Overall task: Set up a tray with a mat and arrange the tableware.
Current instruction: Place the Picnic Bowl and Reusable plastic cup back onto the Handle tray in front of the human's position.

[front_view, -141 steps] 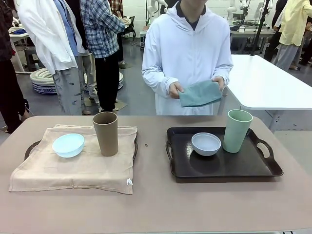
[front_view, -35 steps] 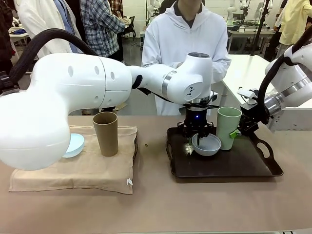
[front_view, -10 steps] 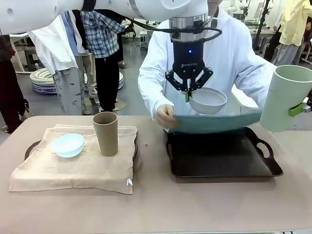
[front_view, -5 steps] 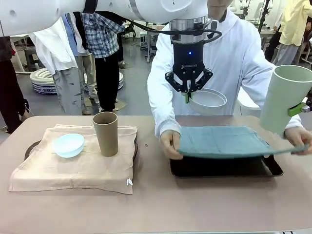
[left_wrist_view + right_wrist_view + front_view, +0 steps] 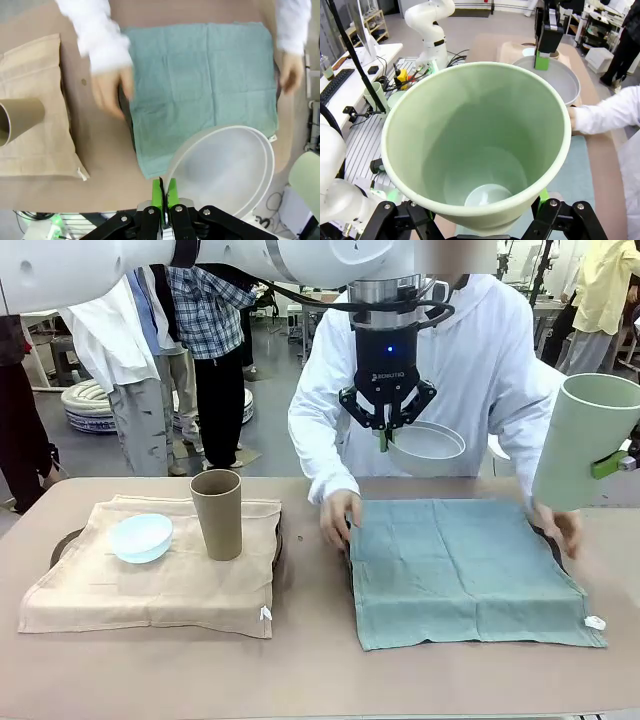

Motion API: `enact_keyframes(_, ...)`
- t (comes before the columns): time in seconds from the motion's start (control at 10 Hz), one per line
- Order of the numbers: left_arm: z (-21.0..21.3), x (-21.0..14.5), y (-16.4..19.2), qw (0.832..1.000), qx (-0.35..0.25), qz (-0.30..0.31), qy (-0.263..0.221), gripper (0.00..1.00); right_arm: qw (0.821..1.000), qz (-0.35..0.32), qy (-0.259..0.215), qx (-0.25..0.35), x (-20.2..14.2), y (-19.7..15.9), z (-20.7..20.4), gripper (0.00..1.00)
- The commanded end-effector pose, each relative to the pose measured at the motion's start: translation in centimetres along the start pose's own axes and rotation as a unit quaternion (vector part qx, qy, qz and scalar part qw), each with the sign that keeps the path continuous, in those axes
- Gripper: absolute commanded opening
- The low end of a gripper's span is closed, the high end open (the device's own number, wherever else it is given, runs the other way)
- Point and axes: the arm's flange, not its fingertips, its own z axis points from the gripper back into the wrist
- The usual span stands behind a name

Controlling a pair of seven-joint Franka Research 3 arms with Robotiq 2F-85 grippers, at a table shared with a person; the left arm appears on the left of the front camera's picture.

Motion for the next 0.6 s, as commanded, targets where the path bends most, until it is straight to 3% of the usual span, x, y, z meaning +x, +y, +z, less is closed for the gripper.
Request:
enact_keyframes(0.0,0.37,0.25,0.03,1.000,-0.004,-0.005,-0.002,0.00,1.000,0.001,0.003,-0.001,0.07,0.00,0.01,0.00)
enact_keyframes(0.5,0.37,0.25,0.03,1.000,-0.004,-0.005,-0.002,0.00,1.000,0.001,0.003,-0.001,0.07,0.00,0.01,0.00)
